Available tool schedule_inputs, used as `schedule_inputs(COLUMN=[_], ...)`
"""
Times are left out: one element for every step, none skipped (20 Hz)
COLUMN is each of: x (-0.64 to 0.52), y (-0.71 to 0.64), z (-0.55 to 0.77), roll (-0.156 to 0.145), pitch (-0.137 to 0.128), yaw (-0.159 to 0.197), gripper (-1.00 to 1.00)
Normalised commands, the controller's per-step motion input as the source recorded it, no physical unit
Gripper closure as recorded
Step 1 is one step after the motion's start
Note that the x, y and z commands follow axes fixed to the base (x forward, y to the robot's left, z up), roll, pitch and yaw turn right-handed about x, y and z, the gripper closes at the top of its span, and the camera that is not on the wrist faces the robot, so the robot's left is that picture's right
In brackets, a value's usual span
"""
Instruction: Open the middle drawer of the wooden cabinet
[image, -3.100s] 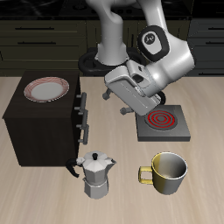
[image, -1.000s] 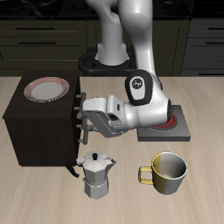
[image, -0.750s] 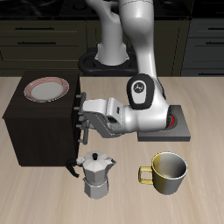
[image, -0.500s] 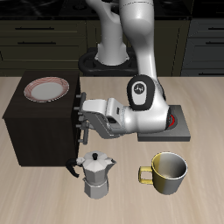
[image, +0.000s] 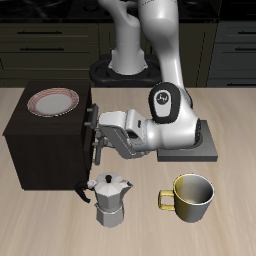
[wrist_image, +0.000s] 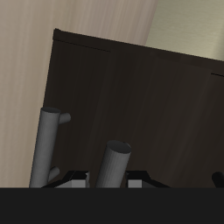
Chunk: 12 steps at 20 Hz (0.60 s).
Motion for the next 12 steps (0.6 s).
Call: schedule_inputs(x=[-0.02,-0.02,0.08,-0.06,-0.11,0.12,-0.03,-0.01,-0.01,-0.11,-0.15,-0.31], y=[0.61,0.37,0.51,0.59,0.52,0.55,0.44,0.52,0.43,0.38,0.75,0.97], z=[0.04,0.02,-0.01,0.10,0.03,0.06,0.08,0.11,0.04,0.05,0.12,0.15], roll=[0.115,0.004,0.106,0.100,0.033,0.146,0.062,0.101,0.080,0.033,0.164,0.124], pitch=[-0.042,-0.006,0.046,-0.068,-0.023,-0.004,-0.041,-0.066,-0.039,-0.020,-0.016,-0.066], yaw=[0.018,0.000,-0.034,0.037,-0.009,-0.003,0.008,-0.014,0.011,0.022,-0.008,0.000], gripper=[1.00,1.00,1.00,1.00,1.00,1.00,1.00,1.00,1.00,1.00,1.00,1.00])
